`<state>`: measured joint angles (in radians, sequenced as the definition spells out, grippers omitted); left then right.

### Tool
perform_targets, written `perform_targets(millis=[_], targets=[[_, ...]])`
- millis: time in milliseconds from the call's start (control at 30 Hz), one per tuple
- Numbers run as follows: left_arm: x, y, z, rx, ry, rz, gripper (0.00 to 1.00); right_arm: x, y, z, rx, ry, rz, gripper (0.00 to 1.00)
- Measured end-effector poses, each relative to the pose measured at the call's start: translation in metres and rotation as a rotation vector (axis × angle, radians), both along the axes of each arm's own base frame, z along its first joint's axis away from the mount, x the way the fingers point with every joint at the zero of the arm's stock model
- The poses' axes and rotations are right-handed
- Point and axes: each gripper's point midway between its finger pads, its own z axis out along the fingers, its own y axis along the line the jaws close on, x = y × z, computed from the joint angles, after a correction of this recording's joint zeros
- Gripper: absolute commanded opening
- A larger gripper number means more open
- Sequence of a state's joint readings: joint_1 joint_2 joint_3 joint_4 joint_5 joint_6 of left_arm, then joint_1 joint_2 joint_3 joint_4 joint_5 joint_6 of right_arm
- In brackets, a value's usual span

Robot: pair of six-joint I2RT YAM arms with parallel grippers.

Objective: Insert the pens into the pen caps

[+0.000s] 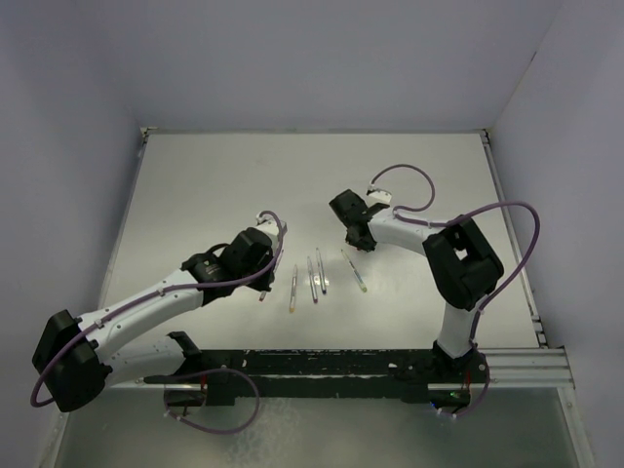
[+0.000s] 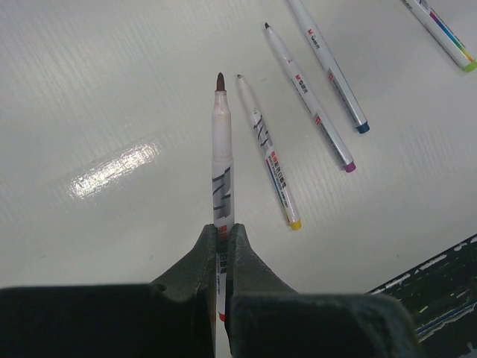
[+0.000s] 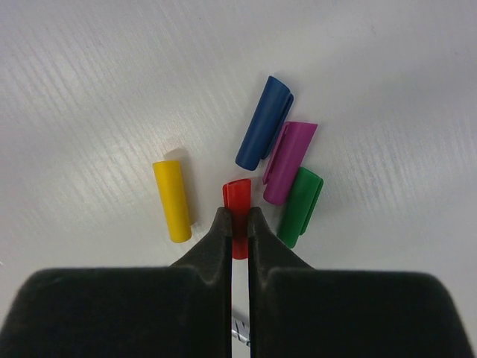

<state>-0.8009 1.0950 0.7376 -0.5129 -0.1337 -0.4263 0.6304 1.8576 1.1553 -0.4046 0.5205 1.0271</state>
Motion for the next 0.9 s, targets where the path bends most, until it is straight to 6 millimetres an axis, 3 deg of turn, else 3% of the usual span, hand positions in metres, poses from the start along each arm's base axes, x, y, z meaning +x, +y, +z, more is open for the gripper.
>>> perform_targets(millis=[133,200,600,767,900], targets=[[0.000,0.000,0.000,-0.001,0.000,0.000,0.00,0.000,0.003,0.000,0.005,0.007,0.028,0.06],[0.000,0.000,0.000,-0.002,0.001,0.002,0.00,0.001,0.004,0.000,0.007,0.007,0.038,0.00],[-0.006,0.003,-0.004,-0.016,0.010,0.010,0.00,-0.001,0.011,0.001,0.038,0.001,0.069,0.00],[-0.006,0.002,-0.003,-0.020,0.013,0.006,0.00,-0.010,0.012,0.004,0.016,0.024,0.108,0.00],[-0.005,0.000,-0.002,-0.029,0.007,0.003,0.00,-0.016,0.006,0.018,-0.014,0.024,0.138,0.00]])
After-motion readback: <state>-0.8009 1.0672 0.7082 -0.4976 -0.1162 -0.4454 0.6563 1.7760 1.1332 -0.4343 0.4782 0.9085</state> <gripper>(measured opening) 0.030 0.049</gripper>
